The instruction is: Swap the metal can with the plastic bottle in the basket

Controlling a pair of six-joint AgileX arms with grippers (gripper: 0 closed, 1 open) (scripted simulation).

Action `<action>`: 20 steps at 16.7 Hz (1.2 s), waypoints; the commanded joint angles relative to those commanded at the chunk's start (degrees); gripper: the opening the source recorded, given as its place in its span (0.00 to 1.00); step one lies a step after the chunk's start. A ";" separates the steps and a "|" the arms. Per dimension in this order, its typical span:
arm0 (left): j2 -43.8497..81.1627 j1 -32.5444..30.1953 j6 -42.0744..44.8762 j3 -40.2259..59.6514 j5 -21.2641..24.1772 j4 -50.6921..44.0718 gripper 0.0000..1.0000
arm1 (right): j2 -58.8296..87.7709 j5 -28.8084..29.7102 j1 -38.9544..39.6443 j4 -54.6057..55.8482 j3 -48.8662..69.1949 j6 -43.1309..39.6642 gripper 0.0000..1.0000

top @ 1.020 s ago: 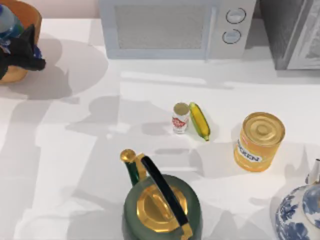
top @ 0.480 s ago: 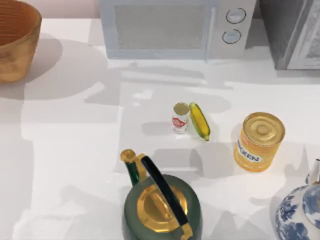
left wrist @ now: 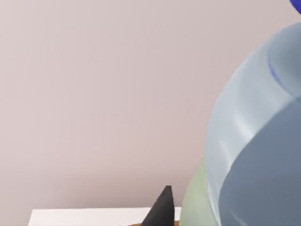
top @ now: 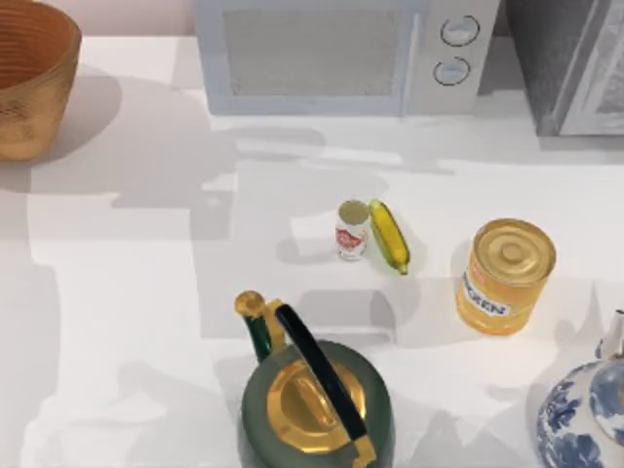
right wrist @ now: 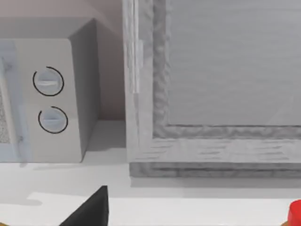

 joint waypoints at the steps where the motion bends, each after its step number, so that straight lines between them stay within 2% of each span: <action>1: 0.00 0.00 0.00 0.00 0.00 0.00 0.00 | 0.00 0.00 0.00 0.00 0.00 0.00 1.00; 4: 0.73 -0.41 0.01 0.11 -0.12 0.72 0.00 | 0.00 0.00 0.00 0.00 0.00 0.00 1.00; 11: 10.76 -1.80 -0.51 3.82 -1.54 7.11 0.00 | 0.00 0.00 0.00 0.00 0.00 0.00 1.00; 15: 11.28 -1.87 -0.54 4.01 -1.62 7.44 0.00 | 0.00 0.00 0.00 0.00 0.00 0.00 1.00; 20: 11.28 -1.87 -0.54 4.01 -1.62 7.44 0.38 | 0.00 0.00 0.00 0.00 0.00 0.00 1.00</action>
